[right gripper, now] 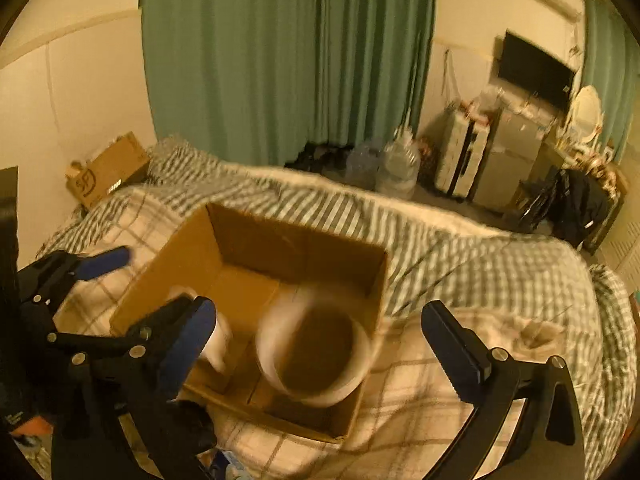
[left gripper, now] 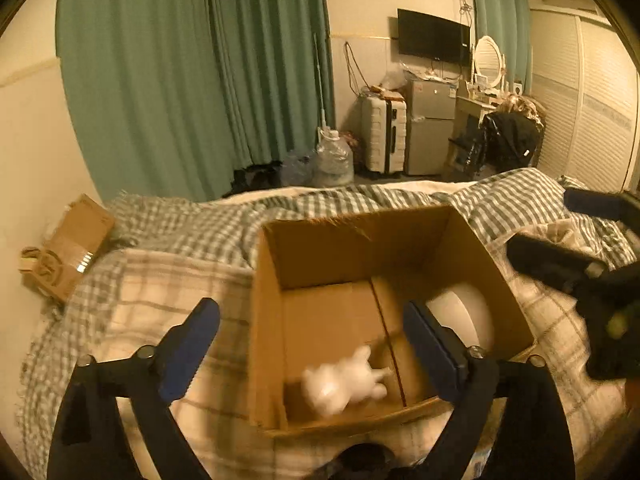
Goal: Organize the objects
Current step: 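Carry the lid into the box with the left gripper while the right gripper drops the tape roll in, then pull both open grippers back from the box to the pile, then grasp the white sock with the right gripper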
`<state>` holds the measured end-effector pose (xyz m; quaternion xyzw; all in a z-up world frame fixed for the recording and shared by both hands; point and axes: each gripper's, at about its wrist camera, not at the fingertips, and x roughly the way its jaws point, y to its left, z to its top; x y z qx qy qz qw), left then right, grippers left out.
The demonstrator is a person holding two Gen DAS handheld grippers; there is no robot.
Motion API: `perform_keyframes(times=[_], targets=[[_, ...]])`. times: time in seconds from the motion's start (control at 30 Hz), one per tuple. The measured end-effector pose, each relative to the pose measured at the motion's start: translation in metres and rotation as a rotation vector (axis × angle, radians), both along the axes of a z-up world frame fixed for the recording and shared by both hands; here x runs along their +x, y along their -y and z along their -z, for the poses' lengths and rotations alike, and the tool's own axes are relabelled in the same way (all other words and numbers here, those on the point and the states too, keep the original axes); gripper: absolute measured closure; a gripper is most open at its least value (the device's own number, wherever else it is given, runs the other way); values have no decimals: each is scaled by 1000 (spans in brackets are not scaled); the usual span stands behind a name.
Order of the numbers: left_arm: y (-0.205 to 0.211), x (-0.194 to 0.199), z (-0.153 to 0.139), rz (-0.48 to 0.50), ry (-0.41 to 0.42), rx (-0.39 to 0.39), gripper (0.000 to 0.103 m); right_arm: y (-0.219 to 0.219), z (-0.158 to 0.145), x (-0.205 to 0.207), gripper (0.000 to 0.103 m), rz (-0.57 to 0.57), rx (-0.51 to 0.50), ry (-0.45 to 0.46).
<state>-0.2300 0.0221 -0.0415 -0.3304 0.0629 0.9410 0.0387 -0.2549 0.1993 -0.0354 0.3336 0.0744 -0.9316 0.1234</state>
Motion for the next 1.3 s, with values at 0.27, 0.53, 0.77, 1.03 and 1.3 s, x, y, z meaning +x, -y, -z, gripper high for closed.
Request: perform_keyframes(times=[0.27, 0.53, 0.77, 1.03, 1.3], targets=[[23, 67, -49, -22, -49, -14, 3, -18, -68, 72, 0, 42, 18, -95], [48, 146, -86, -36, -93, 7, 0, -11, -120, 173, 0, 1, 50, -180], [67, 202, -58, -91, -88, 22, 0, 12, -99, 229, 0, -16, 81, -178], [79, 223, 11, -154, 0, 45, 0, 48, 2, 239, 0, -61, 110, -42], [85, 220, 41, -164, 45, 21, 0, 74, 79, 226, 0, -148, 150, 201]])
